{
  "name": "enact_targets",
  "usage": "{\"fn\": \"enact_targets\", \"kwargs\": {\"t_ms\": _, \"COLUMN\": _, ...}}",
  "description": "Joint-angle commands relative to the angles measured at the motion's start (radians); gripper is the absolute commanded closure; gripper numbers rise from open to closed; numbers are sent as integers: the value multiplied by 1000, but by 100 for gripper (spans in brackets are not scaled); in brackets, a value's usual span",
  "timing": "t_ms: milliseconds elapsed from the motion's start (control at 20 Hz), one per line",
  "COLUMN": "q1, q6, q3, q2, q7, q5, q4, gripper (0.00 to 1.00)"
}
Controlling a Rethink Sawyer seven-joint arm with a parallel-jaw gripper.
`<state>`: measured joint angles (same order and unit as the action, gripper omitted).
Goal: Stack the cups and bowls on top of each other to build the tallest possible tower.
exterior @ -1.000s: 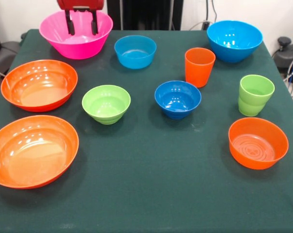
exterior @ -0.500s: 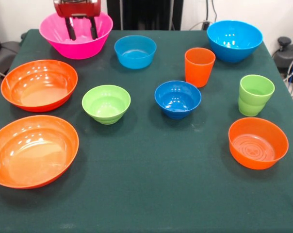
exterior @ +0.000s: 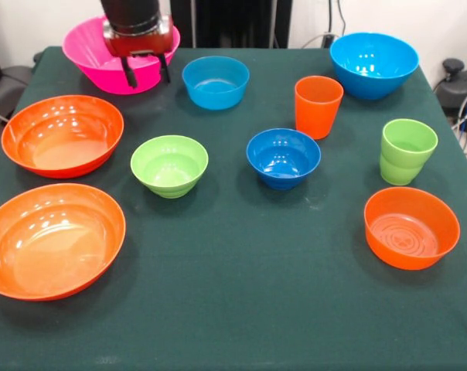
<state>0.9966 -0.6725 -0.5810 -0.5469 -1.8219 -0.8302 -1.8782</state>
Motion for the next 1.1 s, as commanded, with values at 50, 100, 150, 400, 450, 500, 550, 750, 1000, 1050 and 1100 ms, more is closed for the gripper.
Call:
{"fn": "enact_targets", "kwargs": {"t_ms": 50, "q1": -74, "q6": -26, "q3": 16, "q2": 76, "q7": 175, "q5": -103, "q4": 65, "gripper": 0}}
{"fn": "enact_targets", "kwargs": {"t_ms": 100, "q1": -78, "q6": -22, "q3": 21, "q2": 84, "q7": 173, "q5": -110, "q4": 71, "gripper": 0}}
{"fn": "enact_targets", "kwargs": {"t_ms": 150, "q1": -87, "q6": -17, "q3": 26, "q2": 93, "q7": 164, "q5": -117, "q4": 76, "gripper": 0}}
{"fn": "enact_targets", "kwargs": {"t_ms": 400, "q1": -93, "q6": -50, "q3": 16, "q2": 81, "q7": 171, "q5": -92, "q4": 81, "gripper": 0}}
{"fn": "enact_targets", "kwargs": {"t_ms": 450, "q1": -93, "q6": -57, "q3": 12, "q2": 74, "q7": 173, "q5": -85, "q4": 80, "gripper": 0}}
{"fn": "enact_targets", "kwargs": {"t_ms": 500, "q1": -87, "q6": -69, "q3": 4, "q2": 51, "q7": 185, "q5": -72, "q4": 69, "gripper": 0}}
{"fn": "enact_targets", "kwargs": {"t_ms": 550, "q1": -80, "q6": -87, "q3": -6, "q2": 30, "q7": 203, "q5": -59, "q4": 61, "gripper": 0}}
{"fn": "enact_targets", "kwargs": {"t_ms": 750, "q1": -51, "q6": -141, "q3": -39, "q2": -33, "q7": 287, "q5": -26, "q4": 45, "gripper": 0}}
{"fn": "enact_targets", "kwargs": {"t_ms": 1000, "q1": -59, "q6": -186, "q3": -102, "q2": -18, "q7": 335, "q5": 14, "q4": 127, "gripper": 0}}
{"fn": "enact_targets", "kwargs": {"t_ms": 1050, "q1": -57, "q6": -191, "q3": -110, "q2": -21, "q7": 335, "q5": 20, "q4": 129, "gripper": 0}}
{"fn": "enact_targets", "kwargs": {"t_ms": 1100, "q1": -66, "q6": -219, "q3": -115, "q2": -19, "q7": 340, "q5": 32, "q4": 151, "gripper": 0}}
